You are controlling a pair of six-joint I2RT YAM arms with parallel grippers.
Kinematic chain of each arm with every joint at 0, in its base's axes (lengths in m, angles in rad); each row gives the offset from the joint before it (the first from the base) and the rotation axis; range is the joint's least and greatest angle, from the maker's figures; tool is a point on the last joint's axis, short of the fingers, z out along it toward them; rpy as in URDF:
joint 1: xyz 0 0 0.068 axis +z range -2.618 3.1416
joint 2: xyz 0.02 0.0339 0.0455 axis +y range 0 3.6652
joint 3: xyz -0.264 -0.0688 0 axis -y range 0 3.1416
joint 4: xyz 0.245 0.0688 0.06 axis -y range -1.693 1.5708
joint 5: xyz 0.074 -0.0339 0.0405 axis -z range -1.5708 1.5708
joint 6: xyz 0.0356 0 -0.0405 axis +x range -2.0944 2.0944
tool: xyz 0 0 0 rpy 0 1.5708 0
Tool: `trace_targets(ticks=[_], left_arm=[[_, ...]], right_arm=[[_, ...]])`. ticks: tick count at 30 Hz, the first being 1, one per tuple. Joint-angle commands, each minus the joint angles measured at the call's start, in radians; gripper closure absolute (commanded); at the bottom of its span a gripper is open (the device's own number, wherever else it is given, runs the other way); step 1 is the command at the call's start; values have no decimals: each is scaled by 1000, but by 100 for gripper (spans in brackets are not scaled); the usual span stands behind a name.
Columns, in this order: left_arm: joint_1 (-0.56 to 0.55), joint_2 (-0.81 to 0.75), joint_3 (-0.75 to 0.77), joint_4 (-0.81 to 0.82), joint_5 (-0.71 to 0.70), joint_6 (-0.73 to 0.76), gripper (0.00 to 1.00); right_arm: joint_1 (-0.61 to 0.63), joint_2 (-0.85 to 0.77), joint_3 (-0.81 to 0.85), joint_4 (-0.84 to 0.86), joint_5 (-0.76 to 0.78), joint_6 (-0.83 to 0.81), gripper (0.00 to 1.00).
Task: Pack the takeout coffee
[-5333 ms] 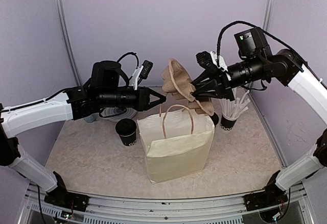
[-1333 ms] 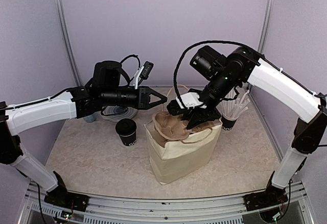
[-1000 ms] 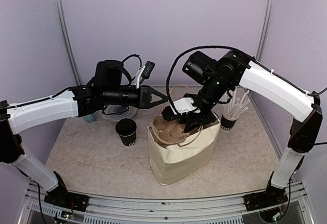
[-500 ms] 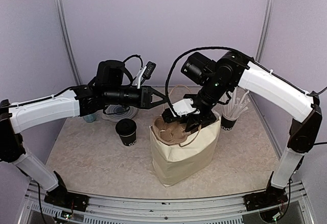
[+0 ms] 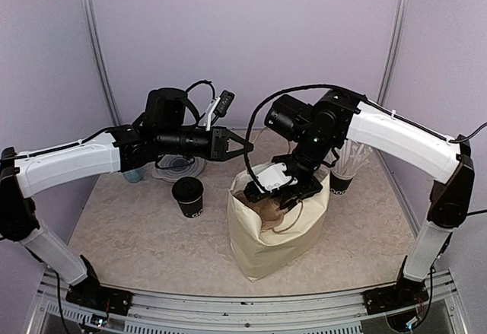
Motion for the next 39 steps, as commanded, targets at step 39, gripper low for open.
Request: trace_targets(ticks=[39], left_arm=[[-4,-24,3,-87,16,11,100]], right_arm=[[25,115,50,-37,38,228,53]])
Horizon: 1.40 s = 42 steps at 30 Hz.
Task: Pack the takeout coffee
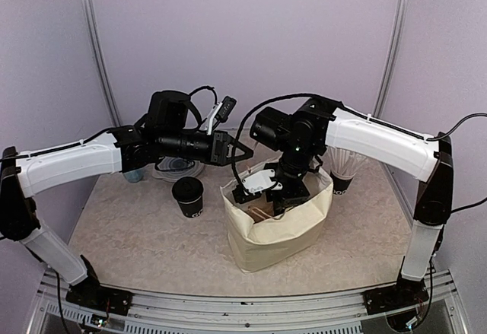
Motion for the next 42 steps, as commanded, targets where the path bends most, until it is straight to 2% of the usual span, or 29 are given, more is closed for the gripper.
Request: trace_targets(ticks=[1,12,23,26,29,34,38,42], left_arm=[[6,-35,4,-53,-4,38,100],[21,-34,50,-115,-38,84,100],[57,-32,218,-327,-123,211,100],[56,-43,224,-329,-111,218,100],[46,-50,191,-294,-80,204,100],[-30,-96,106,-214,-51,183,100],[-107,-141,64,-203,-69,172,100],[-203,-175,45,-227,-119,150,100]], right_arm=[[9,3,24,-35,-14,23,53],[9,-50,111,-35,-59,18,52],[5,-77,184,-33,-158,11,52],[-10,-96,156,-22,-167,-30,52],[-25,-104,194,-29,-191,-40,52],[-49,-159,246,-33,-201,-87,50],[-58,-296,118,37,-166,-109,50],[-82,-486,-117,175,-106,-97,51]])
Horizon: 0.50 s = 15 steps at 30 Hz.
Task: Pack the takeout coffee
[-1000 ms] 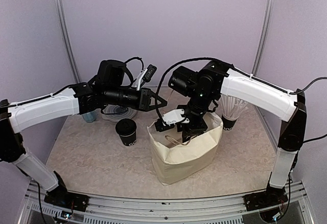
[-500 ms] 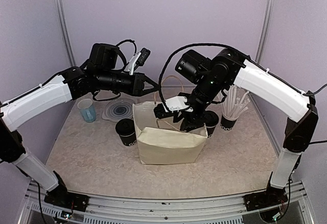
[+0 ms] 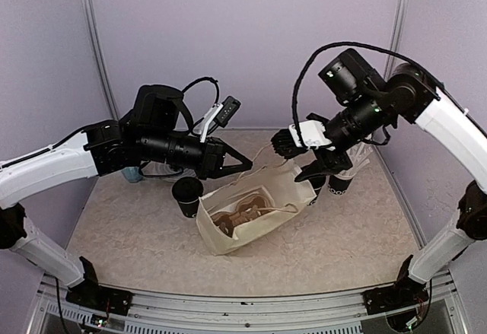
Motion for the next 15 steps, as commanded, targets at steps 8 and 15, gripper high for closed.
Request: trace_targets(ticks=[8,15], left_arm=[[-227,-98,-96,2,-86,-78,100],[-238,-127,-92,-8,-101,-87,100]], right_arm=[[-48,-353,-468,346,191,100,53],[-49,-327,-446,358,159,126,54]])
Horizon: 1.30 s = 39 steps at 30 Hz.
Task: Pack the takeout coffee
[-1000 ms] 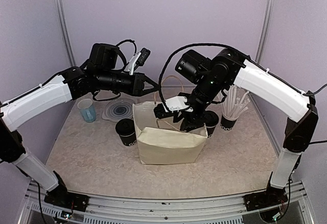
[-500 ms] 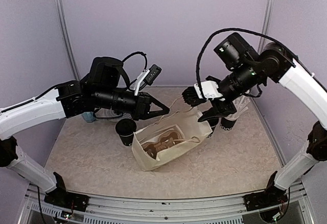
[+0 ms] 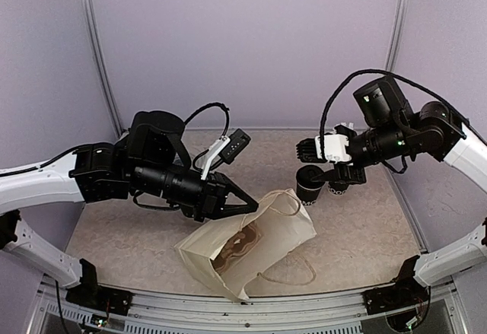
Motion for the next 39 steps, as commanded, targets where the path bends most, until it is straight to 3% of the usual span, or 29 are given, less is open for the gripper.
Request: trace_targets(ticks=[1,11,17,20,23,29,35,39], left_arm=[[-5,-40,20,-18,-34,-8,100],[84,-36,114,-208,-244,-27,100],[172,-52,97,-192,-327,-51,96],[196,-57,96,-201,-379,-95,89],[211,-49,115,-255,-434,-143,75],[206,-26,148,-355,-492,-211,61],[153,-66,137,-353,-557,-276,49],[144,-56,157,-388,-530,-325,43]], right_arm=[[-7,11,16,40,-14,31,54],[-32,134,84,-36,-118,70,53],[-195,214,131,-80,-239,45,53],[-262,286,191,-136,-260,-1,52],[-294,373,274,-188,-233,-3,52],[-332,535,383,-294,-146,-13,48],[-363,610,372,-343,-51,-28,29],[-372,648,378,-340,-2,-27,25]])
